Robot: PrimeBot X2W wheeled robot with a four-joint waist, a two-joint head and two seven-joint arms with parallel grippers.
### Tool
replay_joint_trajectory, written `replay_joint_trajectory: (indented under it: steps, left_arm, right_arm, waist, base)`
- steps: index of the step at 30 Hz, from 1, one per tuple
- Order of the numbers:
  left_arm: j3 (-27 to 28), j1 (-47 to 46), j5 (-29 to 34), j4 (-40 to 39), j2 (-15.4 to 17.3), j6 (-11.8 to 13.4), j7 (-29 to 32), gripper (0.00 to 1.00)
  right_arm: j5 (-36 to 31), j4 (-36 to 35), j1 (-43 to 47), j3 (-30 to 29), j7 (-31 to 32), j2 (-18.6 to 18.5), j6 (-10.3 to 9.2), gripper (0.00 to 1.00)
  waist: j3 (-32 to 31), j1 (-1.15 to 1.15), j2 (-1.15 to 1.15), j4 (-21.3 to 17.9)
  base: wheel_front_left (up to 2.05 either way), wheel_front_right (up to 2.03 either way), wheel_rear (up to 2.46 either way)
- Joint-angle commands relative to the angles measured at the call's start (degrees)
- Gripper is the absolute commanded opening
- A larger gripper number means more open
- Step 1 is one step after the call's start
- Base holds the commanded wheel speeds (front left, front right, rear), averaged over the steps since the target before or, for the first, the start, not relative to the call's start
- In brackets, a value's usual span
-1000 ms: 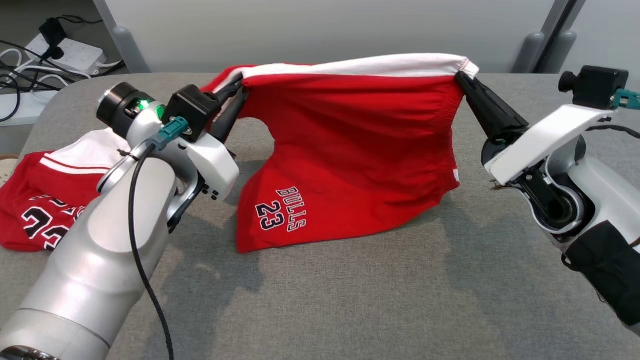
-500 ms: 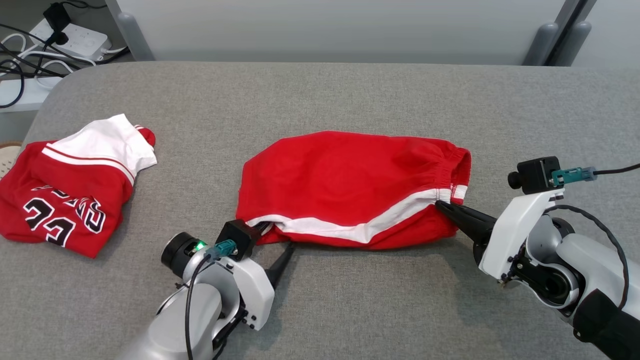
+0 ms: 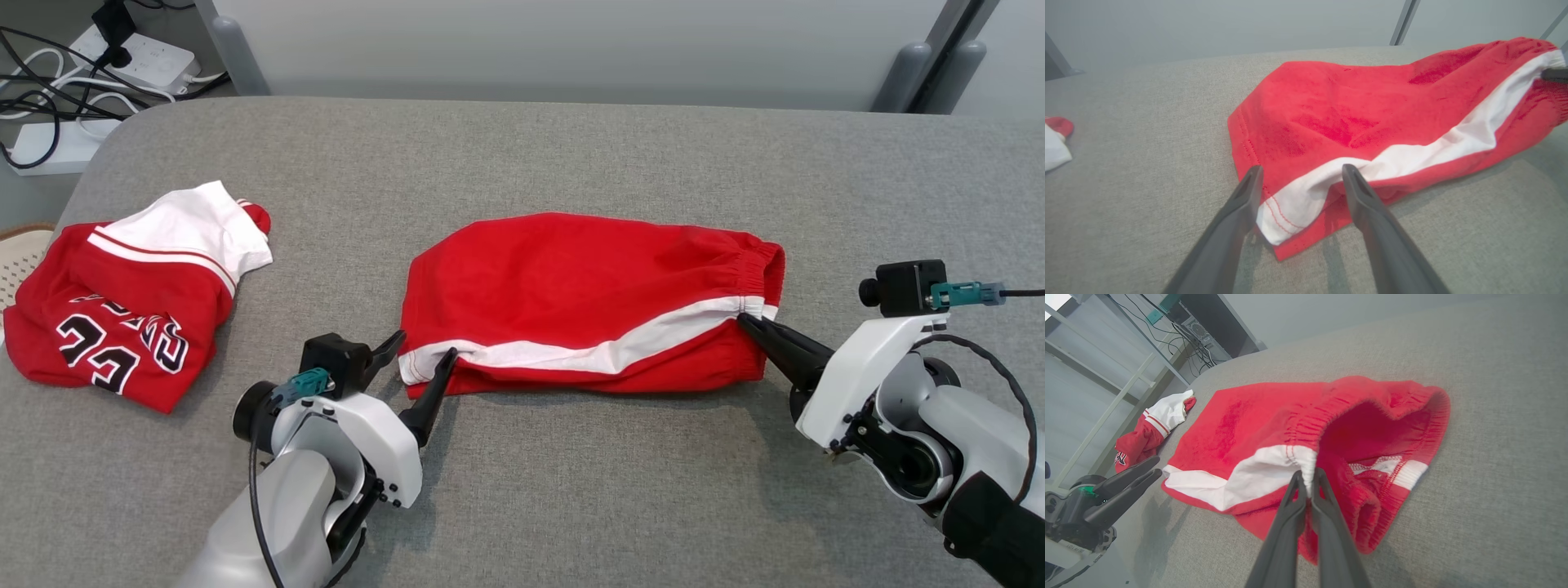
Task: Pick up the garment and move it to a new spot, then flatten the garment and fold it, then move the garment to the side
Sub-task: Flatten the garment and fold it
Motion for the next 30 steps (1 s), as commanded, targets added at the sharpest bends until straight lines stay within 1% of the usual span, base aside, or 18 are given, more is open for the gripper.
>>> replay_joint_trajectory:
  steps: [1,17,30]
  left_arm:
    - [2.1,0.2,-1.2,-0.9,1.3,0.0,-0.8,1.00]
    - [2.6,2.5,-10.3,1.7,1.2,0.0,-0.8,1.00]
    - [-0.7,2.3,-17.0,1.4,2.1,0.0,-0.7,1.00]
  right_arm:
    - [0.6,-0.6,0.9,-0.2,-1.1,-0.7,0.25,0.00]
    - [1.7,-1.3,-0.6,1.6,-2.2,-0.3,0.25,0.00]
    - [2.6,-2.1,-1.5,3.4,-2.7,-0.2,0.25,0.00]
  waist:
    - [0.0,0.00,0.00,0.0]
    - [0.6,0.00,0.00,-0.8]
    - [0.8,0.00,0.00,-1.4]
  base:
    - [0.00,0.00,0.00]
    - [0.00,0.00,0.00]
    - [0.00,0.00,0.00]
